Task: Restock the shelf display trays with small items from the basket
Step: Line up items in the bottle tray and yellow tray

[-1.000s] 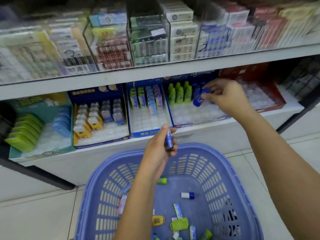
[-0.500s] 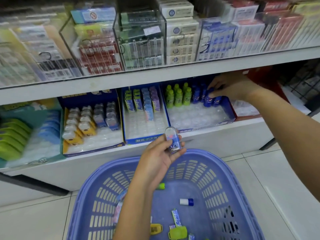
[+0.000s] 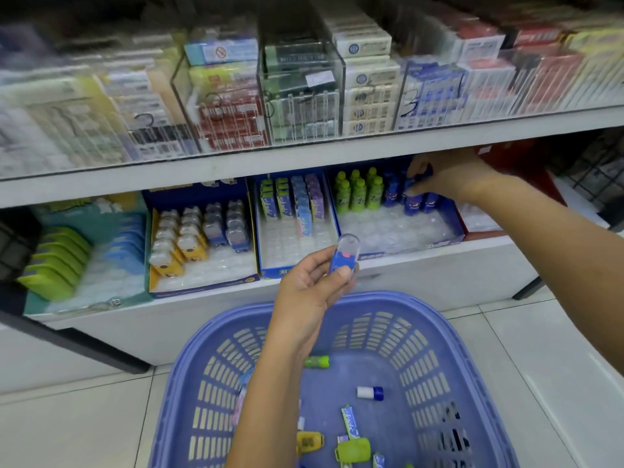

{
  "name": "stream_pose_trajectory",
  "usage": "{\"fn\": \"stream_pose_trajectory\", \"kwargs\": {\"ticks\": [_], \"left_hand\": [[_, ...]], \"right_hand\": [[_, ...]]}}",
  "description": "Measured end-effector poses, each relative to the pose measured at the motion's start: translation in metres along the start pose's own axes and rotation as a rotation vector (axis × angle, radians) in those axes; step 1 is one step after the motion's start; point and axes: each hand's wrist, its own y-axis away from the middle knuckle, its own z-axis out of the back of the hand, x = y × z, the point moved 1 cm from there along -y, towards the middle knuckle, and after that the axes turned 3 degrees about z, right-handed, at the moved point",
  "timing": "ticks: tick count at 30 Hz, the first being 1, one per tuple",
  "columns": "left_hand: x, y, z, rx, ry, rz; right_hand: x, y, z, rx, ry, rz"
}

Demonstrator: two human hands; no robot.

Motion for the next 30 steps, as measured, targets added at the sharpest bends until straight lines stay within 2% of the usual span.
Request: {"fn": "stream_pose_trajectory", "kwargs": {"ticks": [2,3,5,7,11,13,15,16,18,20,24,30], "left_hand": [[-0.005,0.003,0.006,-0.05,-0.046,-0.069],[-0.008,0.005,0.009,-0.078,-0.077,-0.103],[-0.014,0.008,0.016,-0.12,-0.114,-0.165],[-0.021,0.012,0.023,-0.149,-0.144,-0.221],[-0.037,0.022,0.042,-0.254,-0.21,-0.313],[-0.043,0.027,0.055,-0.36,-0.395,-0.379],[-0.048,0.03,0.076,-0.505,-0.841,-0.421],[-0.048,0.031,0.088,-0.542,-1.058,-0.394],[-0.046,0.033,0.109,-0.54,-1.301,-0.224],[-0.042,0.035,0.12,-0.508,-1.365,-0.135],[-0.039,0.038,0.13,-0.458,-1.381,-0.212],[-0.04,0.038,0.137,-0.432,-1.332,-0.27]], "right_hand": [[0.028,0.017,0.003,-0.05,-0.147,0.009],[0.046,0.028,0.002,-0.014,-0.273,0.045],[0.087,0.052,-0.006,0.152,-0.514,0.212],[0.119,0.068,-0.018,0.28,-0.648,0.345],[0.155,0.066,-0.042,0.19,-0.726,0.363],[0.169,0.058,-0.053,0.087,-0.708,0.355],[0.187,0.048,-0.065,-0.048,-0.611,0.391],[0.197,0.043,-0.071,-0.095,-0.565,0.422],[0.218,0.031,-0.085,-0.131,-0.472,0.482],[0.234,0.017,-0.1,-0.108,-0.375,0.511],[0.248,-0.007,-0.124,-0.018,-0.203,0.491],[0.253,-0.013,-0.125,-0.029,-0.225,0.49]]}}
